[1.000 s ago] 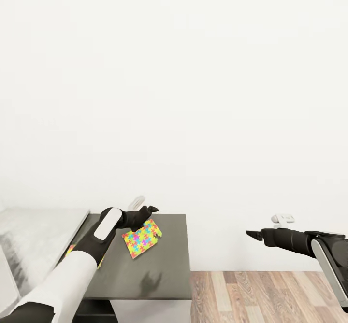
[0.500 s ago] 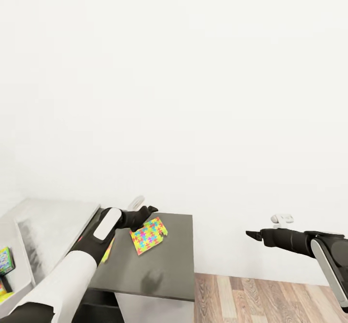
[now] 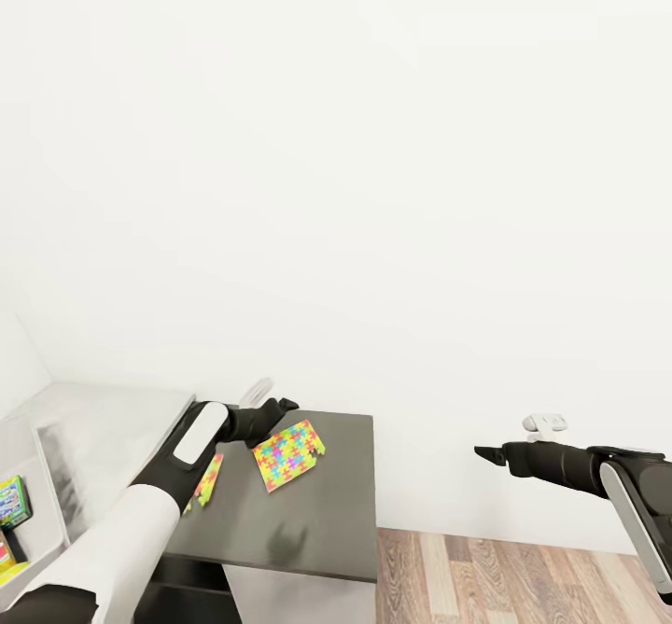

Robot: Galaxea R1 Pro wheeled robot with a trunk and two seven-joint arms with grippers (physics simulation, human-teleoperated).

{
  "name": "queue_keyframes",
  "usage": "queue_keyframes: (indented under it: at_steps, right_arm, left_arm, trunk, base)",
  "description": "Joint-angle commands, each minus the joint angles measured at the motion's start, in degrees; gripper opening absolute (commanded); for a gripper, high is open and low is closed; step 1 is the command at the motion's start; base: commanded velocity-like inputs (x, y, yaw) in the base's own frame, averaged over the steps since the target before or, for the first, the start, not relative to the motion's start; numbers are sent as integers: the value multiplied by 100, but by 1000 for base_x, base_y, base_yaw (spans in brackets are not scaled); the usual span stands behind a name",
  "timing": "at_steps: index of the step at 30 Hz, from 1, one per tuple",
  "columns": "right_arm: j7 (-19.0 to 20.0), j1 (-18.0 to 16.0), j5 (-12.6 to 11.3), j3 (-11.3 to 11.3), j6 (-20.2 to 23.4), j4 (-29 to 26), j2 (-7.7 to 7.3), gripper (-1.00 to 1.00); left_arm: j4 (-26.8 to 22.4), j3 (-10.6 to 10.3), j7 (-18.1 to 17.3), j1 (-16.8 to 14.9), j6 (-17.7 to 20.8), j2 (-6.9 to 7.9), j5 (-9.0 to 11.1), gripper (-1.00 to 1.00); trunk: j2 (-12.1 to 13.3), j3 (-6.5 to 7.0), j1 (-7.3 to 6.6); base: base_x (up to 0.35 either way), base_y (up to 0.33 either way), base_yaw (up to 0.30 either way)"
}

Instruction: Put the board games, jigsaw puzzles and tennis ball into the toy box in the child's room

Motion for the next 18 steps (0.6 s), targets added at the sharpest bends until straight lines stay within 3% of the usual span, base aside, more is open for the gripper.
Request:
queue_keyframes:
  at_steps: [1, 8, 18]
  right_arm:
    - [13, -6, -10, -6, 32, -1, -1, 100]
    - [13, -6, -8, -6, 32, 4, -1, 100]
    - [27, -6, -15, -6, 32, 56, -1, 100]
  left_arm:
    - [-8, -17, 53, -3, 2, 6, 61, 100]
    - [-3, -17, 49, 0, -3, 12, 65, 100]
    - [30, 0, 71, 29, -11, 23, 58, 100]
  trunk:
    - [-14, -14, 4]
    - [-14, -14, 4]
    - [-14, -14, 4]
  base:
    - [0, 0, 2]
    - [38, 1, 1]
    - [157, 23, 0]
